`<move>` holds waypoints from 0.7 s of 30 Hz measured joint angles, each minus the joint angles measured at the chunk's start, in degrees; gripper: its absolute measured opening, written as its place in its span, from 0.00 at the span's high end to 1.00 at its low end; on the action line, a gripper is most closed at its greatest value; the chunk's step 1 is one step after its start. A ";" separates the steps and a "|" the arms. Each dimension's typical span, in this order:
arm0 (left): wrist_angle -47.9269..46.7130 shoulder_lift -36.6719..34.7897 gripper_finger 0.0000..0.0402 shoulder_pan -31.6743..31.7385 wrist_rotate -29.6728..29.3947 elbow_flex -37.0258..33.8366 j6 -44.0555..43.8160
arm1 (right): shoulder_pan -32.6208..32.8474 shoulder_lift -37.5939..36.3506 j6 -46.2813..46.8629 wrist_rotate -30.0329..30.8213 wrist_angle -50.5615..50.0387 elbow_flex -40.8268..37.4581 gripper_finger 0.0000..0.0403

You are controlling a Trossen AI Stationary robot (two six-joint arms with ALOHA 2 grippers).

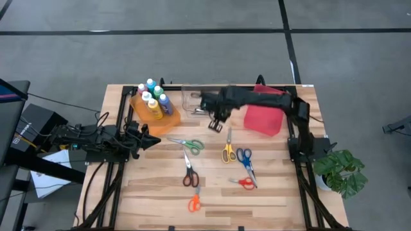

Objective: Pick & Place Paint Supplies
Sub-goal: Put the black paint brush into the transparent bin

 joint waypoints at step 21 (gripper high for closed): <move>0.03 0.00 0.99 -0.01 0.01 0.00 0.01 | -13.80 10.45 -38.77 1.34 9.76 0.04 1.00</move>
